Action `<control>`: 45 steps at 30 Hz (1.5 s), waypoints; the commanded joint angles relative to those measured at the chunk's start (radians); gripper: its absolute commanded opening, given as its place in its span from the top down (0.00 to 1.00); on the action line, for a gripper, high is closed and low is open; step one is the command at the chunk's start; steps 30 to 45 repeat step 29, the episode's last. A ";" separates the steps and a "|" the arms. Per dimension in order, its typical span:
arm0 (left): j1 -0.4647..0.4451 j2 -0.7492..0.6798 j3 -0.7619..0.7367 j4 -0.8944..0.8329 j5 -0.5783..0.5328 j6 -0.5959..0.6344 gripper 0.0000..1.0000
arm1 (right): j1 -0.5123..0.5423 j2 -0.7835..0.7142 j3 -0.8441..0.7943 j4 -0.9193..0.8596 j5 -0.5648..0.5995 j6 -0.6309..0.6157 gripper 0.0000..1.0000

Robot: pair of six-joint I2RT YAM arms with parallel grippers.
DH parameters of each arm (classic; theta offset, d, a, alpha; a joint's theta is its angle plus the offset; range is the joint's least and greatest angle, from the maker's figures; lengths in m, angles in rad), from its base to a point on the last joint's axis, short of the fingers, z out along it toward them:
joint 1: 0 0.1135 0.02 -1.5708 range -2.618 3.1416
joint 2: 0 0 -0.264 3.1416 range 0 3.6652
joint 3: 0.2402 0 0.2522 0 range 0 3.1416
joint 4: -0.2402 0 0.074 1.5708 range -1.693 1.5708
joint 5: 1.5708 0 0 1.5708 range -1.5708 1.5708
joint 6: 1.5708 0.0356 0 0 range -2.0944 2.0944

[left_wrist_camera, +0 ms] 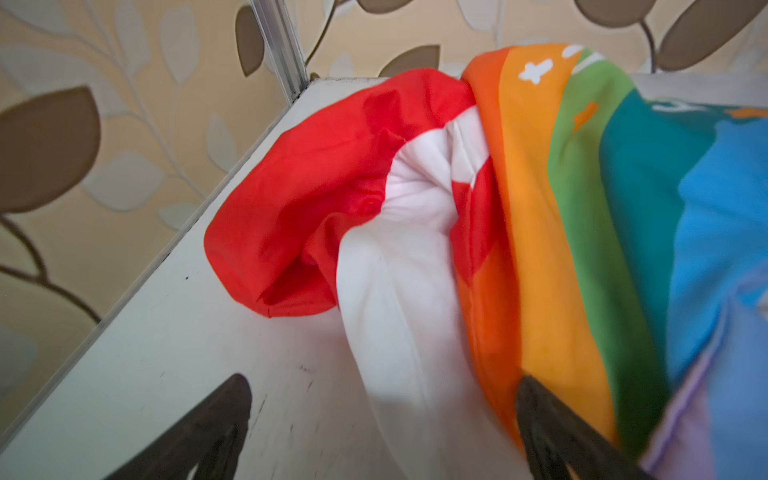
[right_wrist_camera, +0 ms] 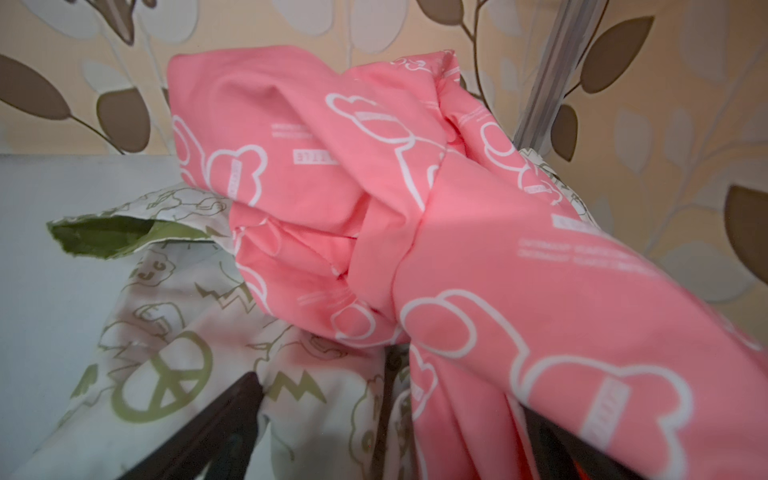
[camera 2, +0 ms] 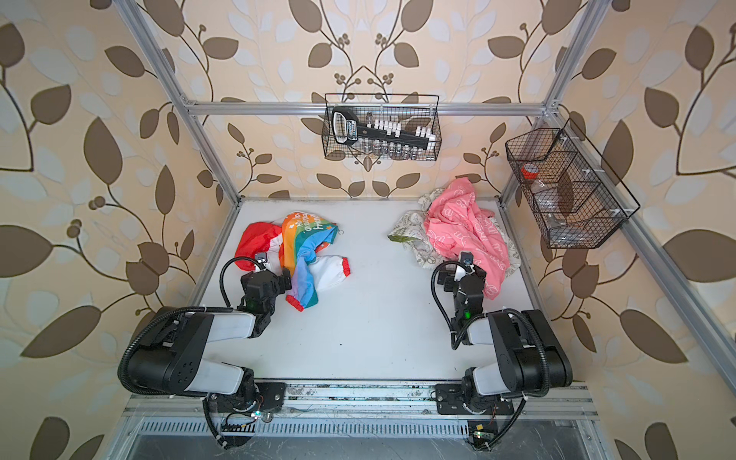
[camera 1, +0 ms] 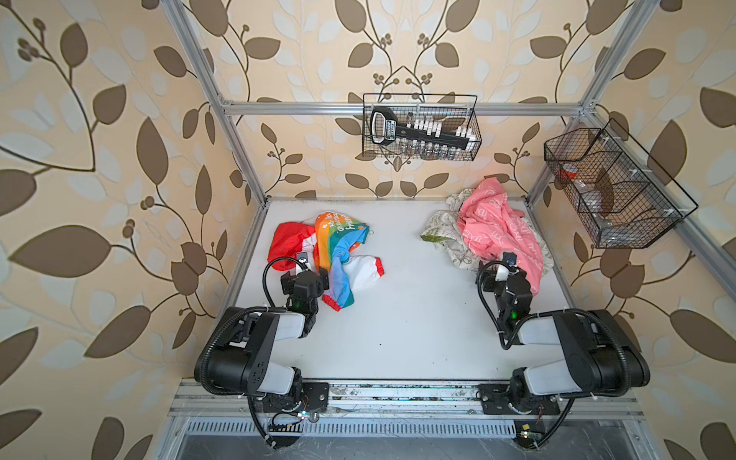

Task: Pick out a specific cloth from the pile

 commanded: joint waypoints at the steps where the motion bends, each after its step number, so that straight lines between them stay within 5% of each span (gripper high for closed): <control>1: 0.042 0.061 0.043 0.030 0.088 -0.017 0.01 | -0.029 0.005 0.010 0.029 -0.076 0.049 0.00; 45: 0.057 0.037 0.051 -0.027 0.113 -0.036 0.01 | -0.046 0.010 0.011 0.031 -0.108 0.055 0.00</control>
